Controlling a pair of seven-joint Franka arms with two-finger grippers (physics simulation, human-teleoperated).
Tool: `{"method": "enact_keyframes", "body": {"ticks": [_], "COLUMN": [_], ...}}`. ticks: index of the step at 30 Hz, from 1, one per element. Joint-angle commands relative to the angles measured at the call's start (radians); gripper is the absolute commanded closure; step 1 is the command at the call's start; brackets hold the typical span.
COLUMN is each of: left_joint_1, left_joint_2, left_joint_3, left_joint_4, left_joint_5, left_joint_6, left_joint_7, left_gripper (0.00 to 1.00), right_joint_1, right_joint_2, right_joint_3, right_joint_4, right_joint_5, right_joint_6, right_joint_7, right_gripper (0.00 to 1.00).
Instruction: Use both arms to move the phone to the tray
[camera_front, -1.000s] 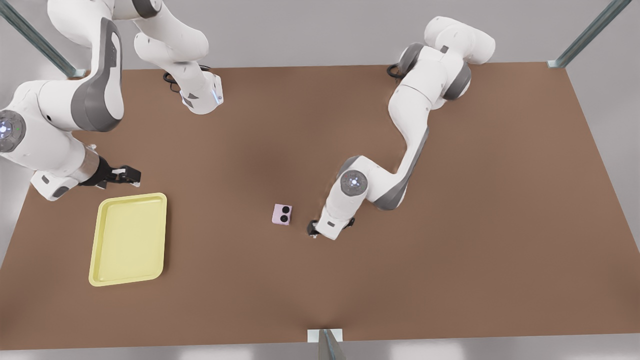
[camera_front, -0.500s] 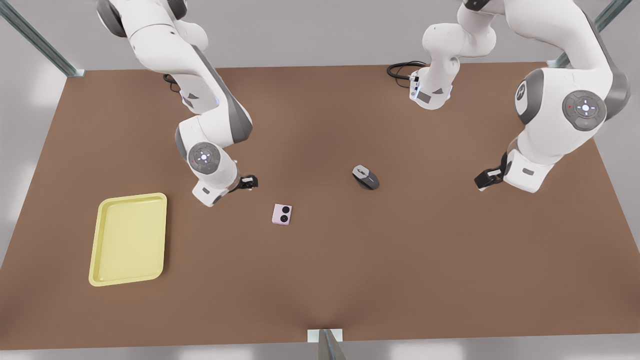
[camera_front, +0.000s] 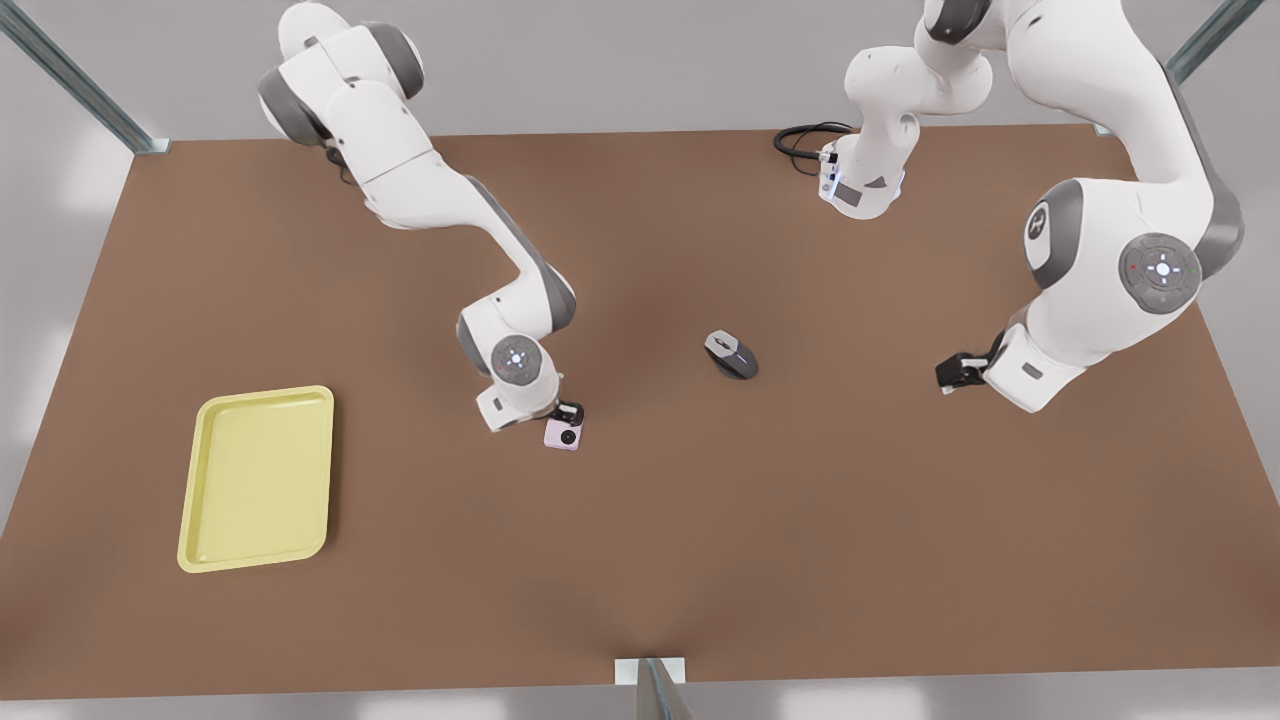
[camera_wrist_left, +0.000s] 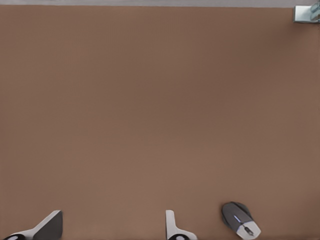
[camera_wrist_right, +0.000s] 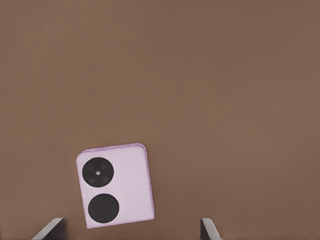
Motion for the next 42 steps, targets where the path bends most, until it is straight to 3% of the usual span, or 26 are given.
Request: {"method": "enact_keyframes", "body": {"ticks": [1, 5, 12, 42], "left_joint_1": [0.0, 0.002, 0.0, 0.005], "left_joint_2": [0.004, 0.004, 0.004, -0.03], "left_joint_3": [0.0, 0.0, -0.002, 0.044], "left_joint_4": [0.001, 0.001, 0.001, 0.015], "left_joint_5": [-0.002, -0.004, -0.005, -0.004], "left_joint_6": [0.03, 0.03, 0.03, 0.004], "left_joint_7": [0.178, 0.181, 0.181, 0.115], "left_gripper": [0.0, 0.0, 0.0, 0.0], "right_joint_1": [0.009, 0.015, 0.029, 0.032], "right_joint_2": [0.018, 0.044, 0.095, 0.104], "right_joint_3": [-0.003, -0.003, -0.003, -0.006], "right_joint_4": [0.003, -0.023, -0.011, -0.007], "right_joint_5": [0.0, 0.004, -0.006, -0.024], "right_joint_6": [0.082, 0.177, 0.183, 0.154], "right_joint_7": [0.482, 0.54, 0.515, -0.13], "right_gripper": [0.0, 0.0, 0.0, 0.0]}}
